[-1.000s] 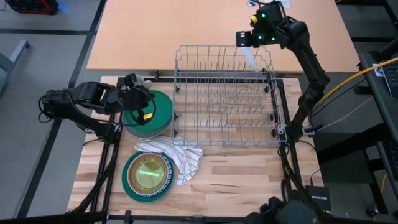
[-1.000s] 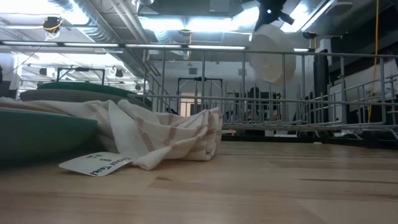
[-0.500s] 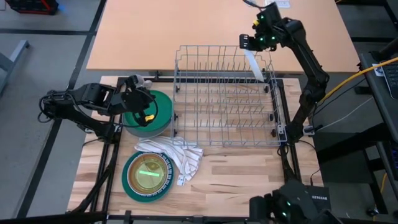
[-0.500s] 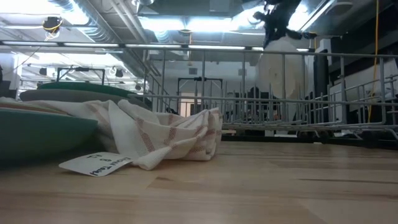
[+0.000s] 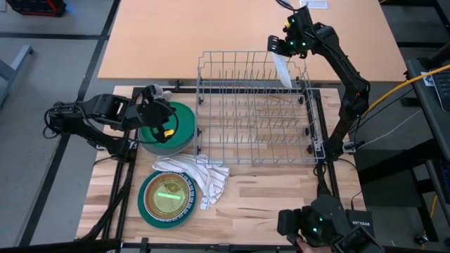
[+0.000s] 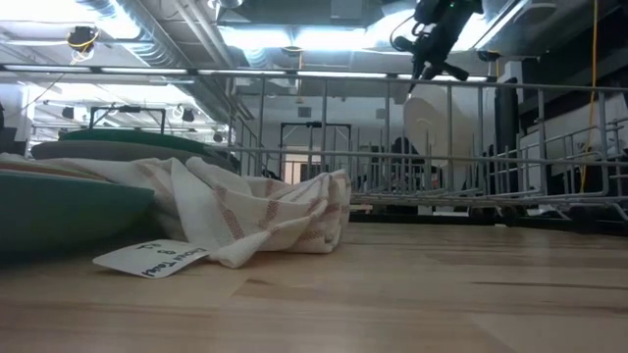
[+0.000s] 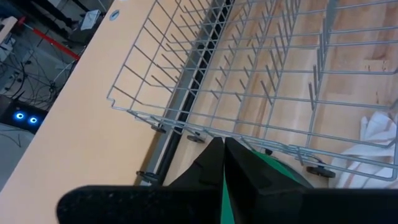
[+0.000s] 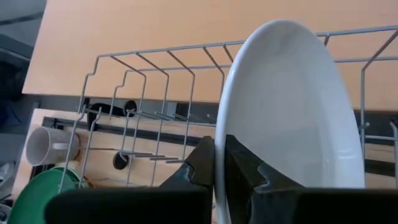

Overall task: Sort dishes
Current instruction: Put the white plate into the dish rack

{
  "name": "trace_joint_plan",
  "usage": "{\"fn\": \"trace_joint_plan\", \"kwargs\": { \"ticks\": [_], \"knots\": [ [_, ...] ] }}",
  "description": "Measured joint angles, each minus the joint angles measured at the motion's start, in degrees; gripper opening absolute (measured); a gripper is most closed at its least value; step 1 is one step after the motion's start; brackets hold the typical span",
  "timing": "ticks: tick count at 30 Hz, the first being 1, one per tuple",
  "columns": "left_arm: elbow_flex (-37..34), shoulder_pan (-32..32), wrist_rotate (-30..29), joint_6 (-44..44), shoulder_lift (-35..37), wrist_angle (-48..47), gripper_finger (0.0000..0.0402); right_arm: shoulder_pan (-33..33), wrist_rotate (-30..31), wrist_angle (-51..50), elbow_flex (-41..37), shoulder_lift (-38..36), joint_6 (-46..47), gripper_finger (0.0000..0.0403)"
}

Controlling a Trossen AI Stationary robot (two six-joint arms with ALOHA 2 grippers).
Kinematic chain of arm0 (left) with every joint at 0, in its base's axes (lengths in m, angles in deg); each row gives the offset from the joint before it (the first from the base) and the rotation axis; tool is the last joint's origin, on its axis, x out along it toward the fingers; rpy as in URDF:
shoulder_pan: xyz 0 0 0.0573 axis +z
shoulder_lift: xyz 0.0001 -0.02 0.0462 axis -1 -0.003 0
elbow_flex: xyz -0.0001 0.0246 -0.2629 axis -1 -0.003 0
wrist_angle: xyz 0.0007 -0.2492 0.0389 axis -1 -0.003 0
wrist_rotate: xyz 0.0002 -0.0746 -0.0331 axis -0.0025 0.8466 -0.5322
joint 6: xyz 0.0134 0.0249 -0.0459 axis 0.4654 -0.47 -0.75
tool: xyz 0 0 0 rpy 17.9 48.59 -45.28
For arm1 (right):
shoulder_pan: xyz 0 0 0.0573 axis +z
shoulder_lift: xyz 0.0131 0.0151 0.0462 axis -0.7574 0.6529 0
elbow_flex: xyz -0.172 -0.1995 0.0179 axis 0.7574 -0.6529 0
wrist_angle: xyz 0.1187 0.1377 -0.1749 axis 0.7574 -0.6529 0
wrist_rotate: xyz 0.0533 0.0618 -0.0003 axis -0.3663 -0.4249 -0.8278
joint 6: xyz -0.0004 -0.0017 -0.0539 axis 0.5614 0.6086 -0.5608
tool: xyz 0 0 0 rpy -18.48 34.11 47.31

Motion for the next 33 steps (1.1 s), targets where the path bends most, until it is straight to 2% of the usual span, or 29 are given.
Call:
{"fn": "trace_joint_plan", "kwargs": {
  "ticks": [12, 33],
  "knots": [
    [0.00, 0.00, 0.02, 0.00, 0.00, -0.04, 0.0005, 0.10, 6.52, -2.75, 0.04, -0.25, 1.78, 0.0017],
    [0.00, 0.00, 0.03, 0.22, 0.00, -0.13, 0.0005, -0.97, 8.15, -7.02, 0.04, -1.27, -4.94, 0.0030]
  ]
}}
